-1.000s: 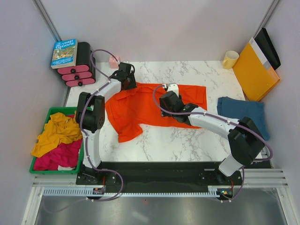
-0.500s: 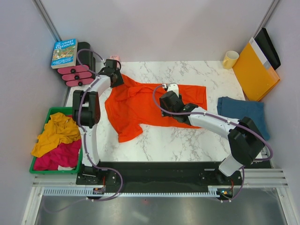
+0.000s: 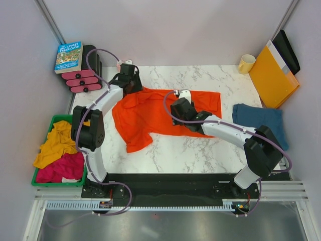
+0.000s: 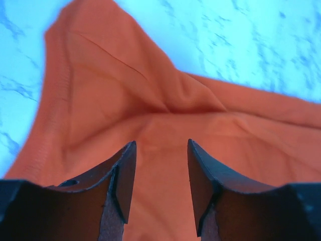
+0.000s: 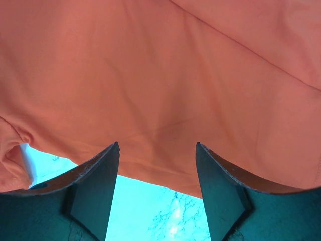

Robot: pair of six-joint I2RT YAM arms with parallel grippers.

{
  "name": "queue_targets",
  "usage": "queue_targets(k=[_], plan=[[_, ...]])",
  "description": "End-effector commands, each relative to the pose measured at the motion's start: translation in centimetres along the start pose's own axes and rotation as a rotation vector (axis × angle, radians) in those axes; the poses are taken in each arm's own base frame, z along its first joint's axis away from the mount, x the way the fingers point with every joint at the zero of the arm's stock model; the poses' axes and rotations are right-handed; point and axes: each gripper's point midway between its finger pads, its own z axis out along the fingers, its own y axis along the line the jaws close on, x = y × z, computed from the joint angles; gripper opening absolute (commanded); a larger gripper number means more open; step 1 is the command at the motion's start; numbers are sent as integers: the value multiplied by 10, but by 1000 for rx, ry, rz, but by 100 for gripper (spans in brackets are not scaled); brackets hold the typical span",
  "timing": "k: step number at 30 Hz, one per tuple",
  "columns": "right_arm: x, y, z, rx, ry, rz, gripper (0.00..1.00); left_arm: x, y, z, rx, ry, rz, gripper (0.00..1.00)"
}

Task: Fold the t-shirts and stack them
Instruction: Fold the flattened tshirt in 1/3 of the way

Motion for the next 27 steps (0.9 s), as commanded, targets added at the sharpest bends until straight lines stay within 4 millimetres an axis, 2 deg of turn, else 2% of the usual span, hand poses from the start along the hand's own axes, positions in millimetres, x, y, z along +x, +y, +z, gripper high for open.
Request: queue_targets(k=[1, 4, 8, 21, 27], plan=[[-10, 4, -8, -29, -42, 44, 70, 35, -23, -20, 49, 14, -5, 49], [-11, 4, -10, -31, -47, 52, 70, 62, -28, -16, 57, 59, 4, 45], [-10, 2, -13, -31, -51, 59, 69, 78, -27, -6, 49, 95, 13, 41], [-1, -6, -15, -8, -41, 54, 70, 79, -26, 34, 4, 122, 42, 40], [6, -5, -12, -11, -22, 47, 70, 71, -25, 41, -13, 109, 29, 41]])
